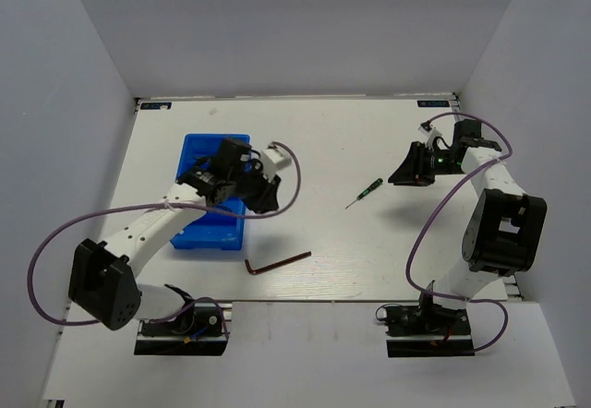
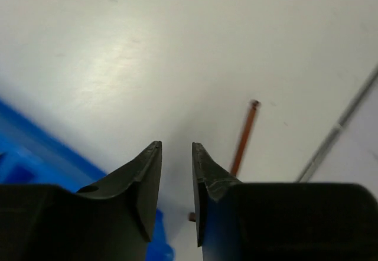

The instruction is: Sort the tools into containers

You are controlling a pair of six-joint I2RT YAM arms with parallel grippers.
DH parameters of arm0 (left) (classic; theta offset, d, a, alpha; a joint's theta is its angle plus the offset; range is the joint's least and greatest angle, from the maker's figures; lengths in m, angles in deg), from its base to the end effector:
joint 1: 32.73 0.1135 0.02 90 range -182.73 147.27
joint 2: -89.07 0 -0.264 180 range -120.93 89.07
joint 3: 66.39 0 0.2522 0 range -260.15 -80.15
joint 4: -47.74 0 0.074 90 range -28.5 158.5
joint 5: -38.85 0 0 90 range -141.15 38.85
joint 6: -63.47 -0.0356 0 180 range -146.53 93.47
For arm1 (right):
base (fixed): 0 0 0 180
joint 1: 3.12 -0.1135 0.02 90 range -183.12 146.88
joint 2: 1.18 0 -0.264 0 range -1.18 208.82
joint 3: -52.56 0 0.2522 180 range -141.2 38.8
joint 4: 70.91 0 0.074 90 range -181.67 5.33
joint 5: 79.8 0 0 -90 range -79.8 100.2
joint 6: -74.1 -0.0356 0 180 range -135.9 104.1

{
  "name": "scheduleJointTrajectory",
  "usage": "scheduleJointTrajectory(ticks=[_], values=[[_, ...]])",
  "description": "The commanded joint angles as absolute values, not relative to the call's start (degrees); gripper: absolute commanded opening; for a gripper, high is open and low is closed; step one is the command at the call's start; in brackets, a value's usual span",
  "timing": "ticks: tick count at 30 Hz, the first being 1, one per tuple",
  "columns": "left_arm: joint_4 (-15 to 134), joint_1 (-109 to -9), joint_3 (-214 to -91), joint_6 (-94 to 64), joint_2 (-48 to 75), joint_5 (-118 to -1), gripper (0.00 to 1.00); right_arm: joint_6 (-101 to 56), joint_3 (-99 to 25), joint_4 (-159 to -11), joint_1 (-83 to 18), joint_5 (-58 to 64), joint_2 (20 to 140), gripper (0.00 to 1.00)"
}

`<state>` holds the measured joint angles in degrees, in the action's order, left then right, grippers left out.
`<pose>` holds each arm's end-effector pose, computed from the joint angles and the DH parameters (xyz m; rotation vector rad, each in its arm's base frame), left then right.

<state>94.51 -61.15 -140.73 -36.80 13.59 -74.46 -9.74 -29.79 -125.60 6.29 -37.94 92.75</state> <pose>0.2373 -0.1444 0.2849 0.9769 2.2063 -0.6359 0.3245 -0.0269 0.2368 -0.1601 2.4509 1.0127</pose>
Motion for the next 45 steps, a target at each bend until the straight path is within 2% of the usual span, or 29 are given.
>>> scheduleJointTrajectory(ticks=[1, 4, 7, 10, 11, 12, 16, 21, 31, 35, 41, 44, 45], values=[[100.9, -68.1, -142.2, -39.0, 11.8, -80.4, 0.40, -10.0, -31.9, -126.9, 6.5, -38.8, 93.5, 0.39], [100.9, -76.2, -143.2, -39.0, 5.9, -77.5, 0.40, -9.7, -32.0, -127.2, 6.5, -38.1, 93.5, 0.39], [100.9, -82.3, -144.5, -37.6, 1.5, -71.5, 0.41, -8.5, -32.4, -128.0, 6.3, -37.9, 92.9, 0.47], [101.1, -86.2, -145.1, -35.9, -0.5, -63.6, 0.41, -8.0, -32.4, -128.3, 6.2, -37.2, 92.6, 0.49], [101.1, -86.9, -145.1, -35.9, -1.4, -60.3, 0.60, -7.8, -32.4, -128.2, 6.3, -37.0, 92.6, 0.49], [101.6, -87.7, -145.1, -35.0, -1.4, -58.7, 0.62, -7.8, -32.4, -128.2, 6.3, -37.0, 92.8, 0.49], [99.5, -90.4, -144.0, -31.7, -2.2, -49.8, 0.62, -7.6, -32.7, -128.5, 6.2, -37.3, 93.7, 0.49], [98.3, -92.2, -143.4, -31.2, -6.3, -47.4, 0.62, -7.9, -32.6, -128.4, 6.5, -37.6, 93.3, 0.49], [96.6, -93.9, -141.7, -30.7, -8.7, -48.6, 0.54, -8.0, -32.5, -128.4, 6.6, -37.8, 93.4, 0.49], [97.2, -93.9, -141.7, -30.7, -11.4, -48.6, 0.42, -8.0, -32.5, -128.5, 6.5, -37.8, 93.1, 0.49], [97.2, -93.9, -140.5, -31.2, -13.2, -50.4, 0.37, -8.0, -32.5, -128.7, 6.5, -38.0, 93.1, 0.49], [97.2, -93.9, -140.5, -31.2, -14.5, -51.1, 0.29, -8.1, -32.5, -128.5, 6.5, -38.0, 93.2, 0.49], [97.2, -93.9, -140.5, -31.2, -15.2, -51.1, 0.21, -8.0, -32.5, -128.5, 6.6, -38.0, 93.0, 0.49]])
